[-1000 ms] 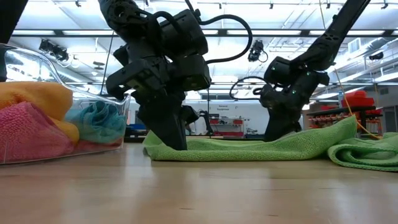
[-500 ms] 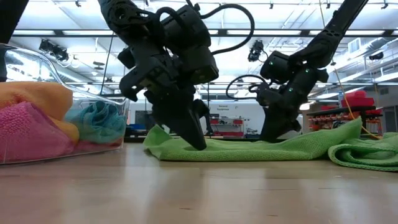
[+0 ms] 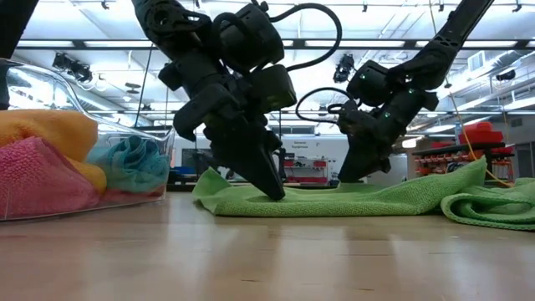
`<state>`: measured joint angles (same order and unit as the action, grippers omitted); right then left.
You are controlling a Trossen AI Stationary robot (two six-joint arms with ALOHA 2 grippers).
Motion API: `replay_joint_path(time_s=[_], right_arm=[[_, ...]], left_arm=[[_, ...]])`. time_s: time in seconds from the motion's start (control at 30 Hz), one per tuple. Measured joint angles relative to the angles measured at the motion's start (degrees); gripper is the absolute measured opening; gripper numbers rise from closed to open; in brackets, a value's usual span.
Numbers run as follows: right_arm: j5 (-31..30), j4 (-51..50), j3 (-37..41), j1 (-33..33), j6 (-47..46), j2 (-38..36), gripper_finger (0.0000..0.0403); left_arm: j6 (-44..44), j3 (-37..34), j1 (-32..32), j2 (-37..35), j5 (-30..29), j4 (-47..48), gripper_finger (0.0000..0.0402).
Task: Fold microfiber towels
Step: Fold the left green microfiber cloth
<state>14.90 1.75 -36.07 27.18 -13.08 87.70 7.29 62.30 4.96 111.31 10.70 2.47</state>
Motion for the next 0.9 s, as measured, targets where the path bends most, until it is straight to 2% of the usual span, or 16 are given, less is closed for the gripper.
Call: replay_joint_path(time_s=[0.27,0.47,0.73,0.9], right_arm=[[-0.46,-0.56,0.0,-0.46,-3.91,0.02,0.0119],[-7.05,-4.0,0.0,-0.76,-6.45,0.02,0.0119],[-13.58,-5.99,0.0,-5.25,-7.52,0.02,0.0119],[-14.82,-5.67,0.0,-6.8,-7.79,0.72,0.0104]], left_arm=[[0.68,0.02,0.45,-0.07,0.02,0.4,0.0012],[0.68,0.02,0.45,-0.09,0.0,0.38,0.0027],[0.83,0.04,0.43,-0.09,0.02,0.36,0.0011],[0.81,0.04,0.45,-0.09,0.02,0.36,0.0015]])
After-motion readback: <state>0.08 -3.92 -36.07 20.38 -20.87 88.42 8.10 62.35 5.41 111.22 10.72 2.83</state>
